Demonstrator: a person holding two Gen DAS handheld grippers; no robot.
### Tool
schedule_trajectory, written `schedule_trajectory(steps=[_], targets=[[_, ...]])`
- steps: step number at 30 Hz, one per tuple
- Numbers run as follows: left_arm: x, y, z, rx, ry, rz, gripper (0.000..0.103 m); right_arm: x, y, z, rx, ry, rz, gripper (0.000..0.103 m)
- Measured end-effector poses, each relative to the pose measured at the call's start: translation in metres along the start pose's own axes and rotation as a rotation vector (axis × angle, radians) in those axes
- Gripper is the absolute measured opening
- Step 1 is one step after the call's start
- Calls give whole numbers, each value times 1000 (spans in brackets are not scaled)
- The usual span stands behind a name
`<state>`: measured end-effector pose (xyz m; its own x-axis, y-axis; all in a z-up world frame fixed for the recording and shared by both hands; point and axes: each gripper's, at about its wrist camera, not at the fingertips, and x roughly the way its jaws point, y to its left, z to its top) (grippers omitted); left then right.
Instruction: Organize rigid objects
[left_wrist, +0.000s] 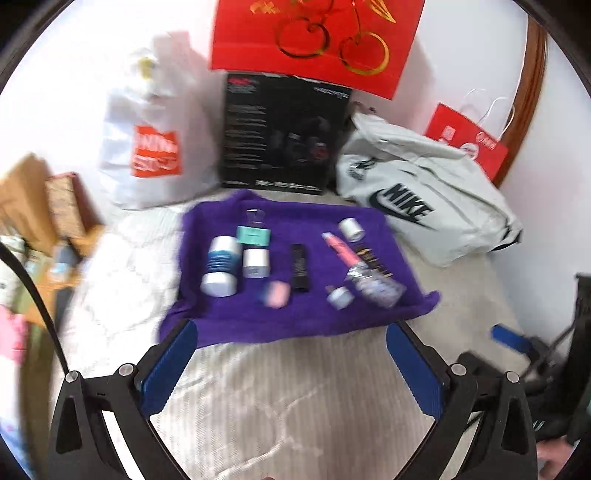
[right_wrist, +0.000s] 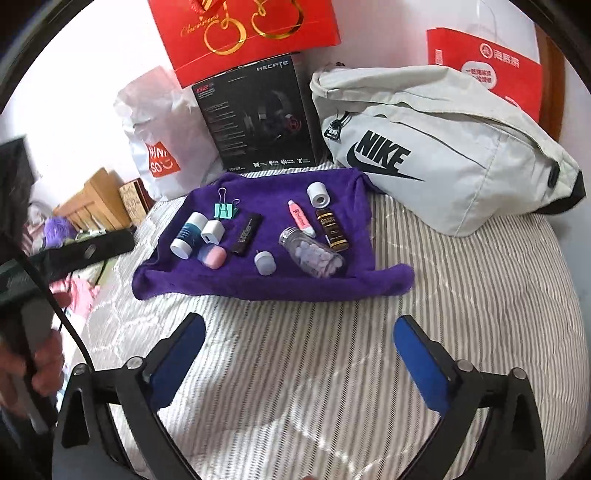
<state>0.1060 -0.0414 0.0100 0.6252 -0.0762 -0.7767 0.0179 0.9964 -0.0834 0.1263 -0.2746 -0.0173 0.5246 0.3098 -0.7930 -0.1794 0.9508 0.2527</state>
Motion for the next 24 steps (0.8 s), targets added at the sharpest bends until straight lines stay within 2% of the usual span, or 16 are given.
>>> schedule_trajectory(steps=[5,13,24], targets=[[-31,5,-17,-14,-35,52,103,-11,15,-10,-23,23,-75,103],[-52,-8,-33,29,-41,40,103,-35,22,-21,-28,28,-119,103],[-58,-14,-39,46,-26,17,103,-49,17,-26,-2,24,-154,103]])
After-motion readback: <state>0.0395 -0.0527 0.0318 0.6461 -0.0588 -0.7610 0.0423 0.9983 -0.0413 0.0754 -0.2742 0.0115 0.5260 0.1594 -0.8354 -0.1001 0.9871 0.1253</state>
